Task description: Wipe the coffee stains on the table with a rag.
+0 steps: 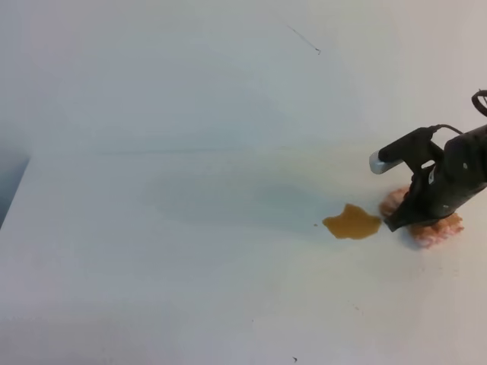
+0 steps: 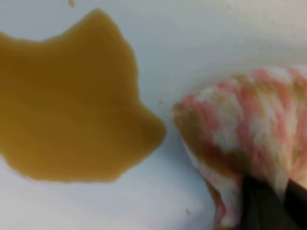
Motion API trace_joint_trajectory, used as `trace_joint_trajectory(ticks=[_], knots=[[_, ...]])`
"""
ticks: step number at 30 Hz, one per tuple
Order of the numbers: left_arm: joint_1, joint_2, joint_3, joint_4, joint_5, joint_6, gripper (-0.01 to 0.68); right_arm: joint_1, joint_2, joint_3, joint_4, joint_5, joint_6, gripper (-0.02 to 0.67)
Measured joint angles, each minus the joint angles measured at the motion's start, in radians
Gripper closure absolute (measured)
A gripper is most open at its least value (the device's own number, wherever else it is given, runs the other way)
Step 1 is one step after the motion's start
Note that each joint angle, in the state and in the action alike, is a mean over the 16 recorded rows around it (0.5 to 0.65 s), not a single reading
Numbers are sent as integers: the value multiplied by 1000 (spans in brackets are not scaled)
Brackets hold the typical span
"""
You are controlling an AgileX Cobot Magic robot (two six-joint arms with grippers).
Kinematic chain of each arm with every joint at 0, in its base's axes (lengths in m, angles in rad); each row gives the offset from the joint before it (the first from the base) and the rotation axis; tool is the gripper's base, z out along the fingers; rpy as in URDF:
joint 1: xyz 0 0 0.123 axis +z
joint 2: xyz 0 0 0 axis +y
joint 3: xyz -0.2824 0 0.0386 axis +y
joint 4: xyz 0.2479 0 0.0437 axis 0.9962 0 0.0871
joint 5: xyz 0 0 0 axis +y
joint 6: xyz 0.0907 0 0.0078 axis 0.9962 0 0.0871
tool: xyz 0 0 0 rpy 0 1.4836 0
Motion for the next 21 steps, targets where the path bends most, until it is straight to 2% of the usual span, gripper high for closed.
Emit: trace_joint_trajectory(ticks=[9, 21], knots=[[0, 0, 0, 0, 0, 0, 674, 51, 73, -87, 93, 9, -33, 627], [0, 0, 0, 0, 0, 0, 674, 189, 146, -235, 160, 122, -106, 620]])
